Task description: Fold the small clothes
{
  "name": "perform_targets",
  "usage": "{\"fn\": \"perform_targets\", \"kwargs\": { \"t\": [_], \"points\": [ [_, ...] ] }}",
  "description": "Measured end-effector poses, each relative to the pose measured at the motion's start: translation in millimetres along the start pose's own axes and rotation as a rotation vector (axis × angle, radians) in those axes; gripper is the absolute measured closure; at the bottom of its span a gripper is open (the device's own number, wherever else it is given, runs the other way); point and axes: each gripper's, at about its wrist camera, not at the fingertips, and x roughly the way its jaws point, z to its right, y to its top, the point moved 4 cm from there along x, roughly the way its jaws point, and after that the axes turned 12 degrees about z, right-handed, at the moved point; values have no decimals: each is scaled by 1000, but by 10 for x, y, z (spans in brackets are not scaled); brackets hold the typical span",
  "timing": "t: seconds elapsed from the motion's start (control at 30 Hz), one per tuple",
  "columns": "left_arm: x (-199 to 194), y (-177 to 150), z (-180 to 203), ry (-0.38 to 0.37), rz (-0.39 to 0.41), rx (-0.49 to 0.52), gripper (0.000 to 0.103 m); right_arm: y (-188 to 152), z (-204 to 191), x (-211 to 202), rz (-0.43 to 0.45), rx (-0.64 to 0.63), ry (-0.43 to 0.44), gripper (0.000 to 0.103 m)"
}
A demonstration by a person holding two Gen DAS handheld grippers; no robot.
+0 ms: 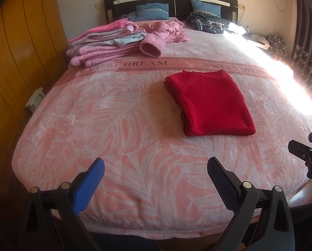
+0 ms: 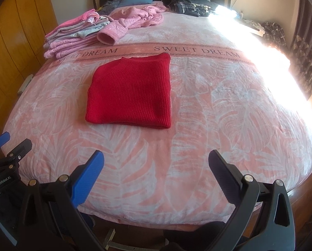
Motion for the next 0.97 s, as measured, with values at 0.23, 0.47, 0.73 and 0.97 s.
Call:
{"fn": "perform_targets", "kwargs": {
  "t": [0.23, 0.47, 0.73, 0.97],
  "points": [
    [23, -24, -15, 3, -9, 2, 4, -30, 28, 45, -11, -6, -16, 3],
    [27, -26, -24, 6, -6, 5, 4, -38, 5, 40, -4, -20, -25, 4],
    [36, -37, -32, 8, -11, 8, 4, -34, 46, 84, -11, -16, -32, 3],
    [37, -35, -26, 7, -11, 8, 4, -39, 48, 100, -19, -24, -34, 3]
  ]
}}
